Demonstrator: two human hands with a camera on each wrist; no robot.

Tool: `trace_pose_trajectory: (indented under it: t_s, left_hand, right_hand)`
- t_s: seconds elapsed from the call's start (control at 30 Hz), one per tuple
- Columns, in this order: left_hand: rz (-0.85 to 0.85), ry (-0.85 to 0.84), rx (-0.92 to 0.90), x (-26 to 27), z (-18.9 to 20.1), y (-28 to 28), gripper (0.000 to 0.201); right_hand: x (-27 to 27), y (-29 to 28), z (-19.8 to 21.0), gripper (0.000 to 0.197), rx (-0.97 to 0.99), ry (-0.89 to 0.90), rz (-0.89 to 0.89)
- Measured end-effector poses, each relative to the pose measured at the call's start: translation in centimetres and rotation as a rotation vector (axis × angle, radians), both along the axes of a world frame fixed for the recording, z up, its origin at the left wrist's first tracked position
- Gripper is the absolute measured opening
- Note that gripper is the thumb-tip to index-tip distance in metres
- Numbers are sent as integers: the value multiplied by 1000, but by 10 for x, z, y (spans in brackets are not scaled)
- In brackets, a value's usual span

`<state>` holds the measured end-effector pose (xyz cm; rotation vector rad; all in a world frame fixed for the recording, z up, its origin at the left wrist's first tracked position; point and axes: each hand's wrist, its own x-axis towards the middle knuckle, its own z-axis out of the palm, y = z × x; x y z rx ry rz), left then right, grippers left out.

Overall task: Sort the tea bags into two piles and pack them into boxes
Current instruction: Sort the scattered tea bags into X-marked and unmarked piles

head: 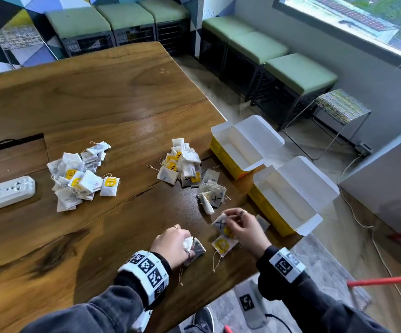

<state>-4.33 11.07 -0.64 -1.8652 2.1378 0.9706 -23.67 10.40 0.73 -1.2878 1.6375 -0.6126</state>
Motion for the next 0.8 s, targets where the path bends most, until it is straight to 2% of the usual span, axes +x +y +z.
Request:
trace_pose_trajectory:
  t_s: [0.07, 0.17, 0.27, 0.4, 0.53, 0.6, 0.67, 0.73, 0.8]
  left_hand:
    - [-2, 49, -8, 1, -2, -1, 24]
    - [78, 127, -25, 2, -5, 0, 34]
    - [100, 119, -36, -1, -3, 0, 38]
    - [57, 84, -40, -7, -4, -3, 21]
    - [-34, 112, -10, -5, -9, -6, 18]
    - [-61, 185, -3, -2, -8, -6, 16]
    - [-42, 305, -10, 1, -3, -7, 4]
    - [55, 489, 42, 5, -1, -9, 19]
    - [229, 722, 139, 7, 1, -11, 20]
  right_hand:
    - [-17, -8, 7, 10, -29, 26, -70]
    - [-33, -13, 8, 12, -35, 153, -92]
    - [-31, -14, -1, 16, 43, 335, 1]
    - [-18, -10, -9, 54, 170, 551, 131]
    - [-13, -12, -13, 55, 154, 602, 192]
    - [-13, -13, -14, 52, 171, 624, 217]
    - [-15, -13, -14, 49, 143, 661, 241]
    - [-19, -11, -8, 42, 73, 647, 240]
    - [-26, -6, -1, 27, 2, 515, 195]
